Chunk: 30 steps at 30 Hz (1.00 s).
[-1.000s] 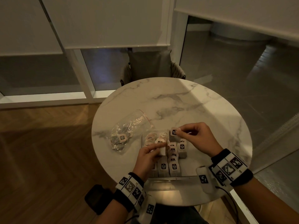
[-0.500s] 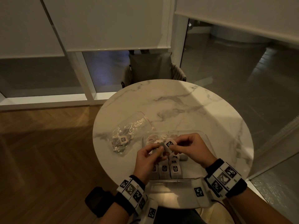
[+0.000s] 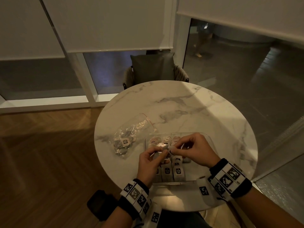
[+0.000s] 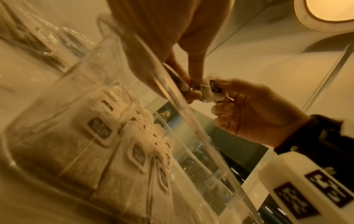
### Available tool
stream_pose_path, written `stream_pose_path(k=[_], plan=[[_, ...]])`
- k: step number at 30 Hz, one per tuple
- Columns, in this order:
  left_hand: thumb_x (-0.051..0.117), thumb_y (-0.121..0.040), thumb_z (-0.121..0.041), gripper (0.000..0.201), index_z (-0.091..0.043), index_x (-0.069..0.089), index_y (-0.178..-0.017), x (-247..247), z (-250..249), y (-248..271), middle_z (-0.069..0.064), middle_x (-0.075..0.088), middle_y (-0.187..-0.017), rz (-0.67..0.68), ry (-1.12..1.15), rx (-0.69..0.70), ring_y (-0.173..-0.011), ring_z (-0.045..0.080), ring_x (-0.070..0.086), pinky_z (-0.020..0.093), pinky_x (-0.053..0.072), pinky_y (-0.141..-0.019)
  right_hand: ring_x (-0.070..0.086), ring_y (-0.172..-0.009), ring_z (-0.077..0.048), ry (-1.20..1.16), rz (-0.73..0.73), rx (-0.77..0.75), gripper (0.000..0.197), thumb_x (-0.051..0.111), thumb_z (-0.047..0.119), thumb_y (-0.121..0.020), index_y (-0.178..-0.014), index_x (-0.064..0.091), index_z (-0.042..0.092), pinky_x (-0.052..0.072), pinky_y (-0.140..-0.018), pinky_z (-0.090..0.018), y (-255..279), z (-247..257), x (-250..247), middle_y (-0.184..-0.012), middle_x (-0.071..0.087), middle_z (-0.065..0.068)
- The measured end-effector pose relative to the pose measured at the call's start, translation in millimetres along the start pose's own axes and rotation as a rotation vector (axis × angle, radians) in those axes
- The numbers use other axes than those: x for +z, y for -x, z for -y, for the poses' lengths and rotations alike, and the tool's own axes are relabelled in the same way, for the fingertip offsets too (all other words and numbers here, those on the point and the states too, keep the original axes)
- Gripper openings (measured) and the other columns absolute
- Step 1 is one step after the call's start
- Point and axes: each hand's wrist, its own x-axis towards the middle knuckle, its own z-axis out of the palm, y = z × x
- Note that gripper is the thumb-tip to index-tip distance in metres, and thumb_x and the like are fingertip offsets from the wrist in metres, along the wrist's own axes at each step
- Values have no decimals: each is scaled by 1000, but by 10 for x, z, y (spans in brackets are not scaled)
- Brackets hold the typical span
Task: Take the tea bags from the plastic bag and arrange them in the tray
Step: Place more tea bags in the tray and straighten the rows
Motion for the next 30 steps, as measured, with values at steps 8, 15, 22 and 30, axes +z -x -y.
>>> stream_pose_path(k=[8,15,22,30], plan=[[67,-88,-10,10,0,68,-91,8,-13,4,12,71,-96,-18,5,1,-88,25,70,30,58,-70,66,-57,-13,-44,-46,51,8,81,14,-77,-78,77,8,50,-54,-24,-62,16,-174,-71,74,-5],[69,-82,-25,36,-6,70,-113,28,-55,18,5,70,-116,100,-45,4,-104,21,69,30,57,-75,68,-55,-18,-24,105,113,7,73,5,-84,-77,72,8,46,-46,-19,-63,73,-225,-68,73,-7],[71,-86,-3,7,1,72,-92,2,53,8,15,71,-89,36,-196,107,-72,17,64,27,54,-65,70,-66,-19,-48,93,68,21,84,23,-73,-90,76,12,54,-57,-24,-55,-45,-123,-80,75,-5],[68,-87,-12,15,-2,72,-98,-4,43,14,14,72,-90,11,-107,94,-74,18,65,27,54,-65,71,-73,-25,10,151,43,15,81,14,-79,-92,78,9,60,-71,-41,6,-195,53,-81,76,-7]])
